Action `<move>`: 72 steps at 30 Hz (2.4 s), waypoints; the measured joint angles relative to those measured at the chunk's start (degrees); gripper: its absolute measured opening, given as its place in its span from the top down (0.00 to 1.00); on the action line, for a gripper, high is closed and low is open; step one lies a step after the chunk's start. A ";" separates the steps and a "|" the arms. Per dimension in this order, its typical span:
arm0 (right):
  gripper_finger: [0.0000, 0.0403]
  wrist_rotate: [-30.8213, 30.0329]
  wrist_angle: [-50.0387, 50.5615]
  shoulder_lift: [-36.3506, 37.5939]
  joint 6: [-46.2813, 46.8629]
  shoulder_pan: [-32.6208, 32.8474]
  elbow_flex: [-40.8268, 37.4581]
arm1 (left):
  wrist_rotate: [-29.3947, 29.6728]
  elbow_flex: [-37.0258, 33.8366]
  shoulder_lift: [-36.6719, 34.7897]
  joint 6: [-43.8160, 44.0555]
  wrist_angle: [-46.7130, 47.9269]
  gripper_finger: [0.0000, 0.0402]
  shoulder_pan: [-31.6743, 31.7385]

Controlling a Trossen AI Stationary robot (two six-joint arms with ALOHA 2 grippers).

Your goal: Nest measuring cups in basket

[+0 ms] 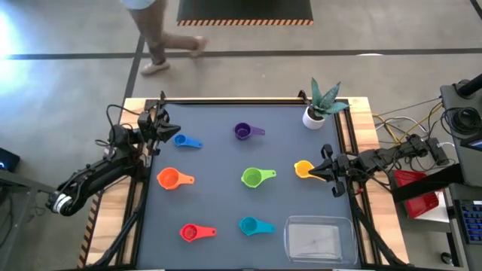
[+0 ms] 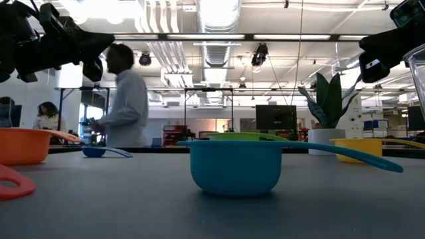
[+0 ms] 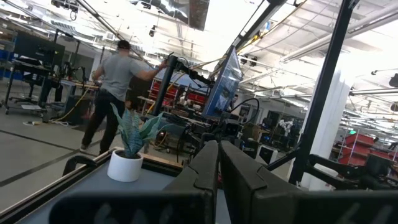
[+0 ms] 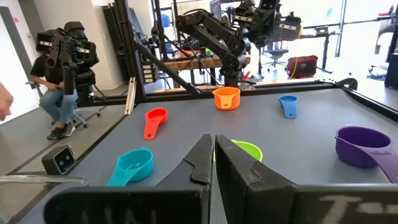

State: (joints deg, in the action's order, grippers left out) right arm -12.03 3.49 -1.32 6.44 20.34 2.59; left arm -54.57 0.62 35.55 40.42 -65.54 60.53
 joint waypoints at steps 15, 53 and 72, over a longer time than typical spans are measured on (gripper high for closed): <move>0.98 0.02 0.00 0.02 0.00 0.00 0.02 | 0.00 -0.01 0.00 -0.02 0.02 1.00 0.00; 0.98 0.00 0.00 0.00 0.00 0.02 0.02 | 2.99 2.96 -0.01 -6.84 0.06 1.00 0.07; 0.98 0.02 0.00 0.02 0.00 0.00 0.02 | -4.88 14.29 2.94 -9.63 21.22 1.00 0.00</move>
State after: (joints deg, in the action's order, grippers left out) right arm -12.01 3.49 -1.30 6.44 20.34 2.61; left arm -59.45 14.90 38.49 30.79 -44.31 60.53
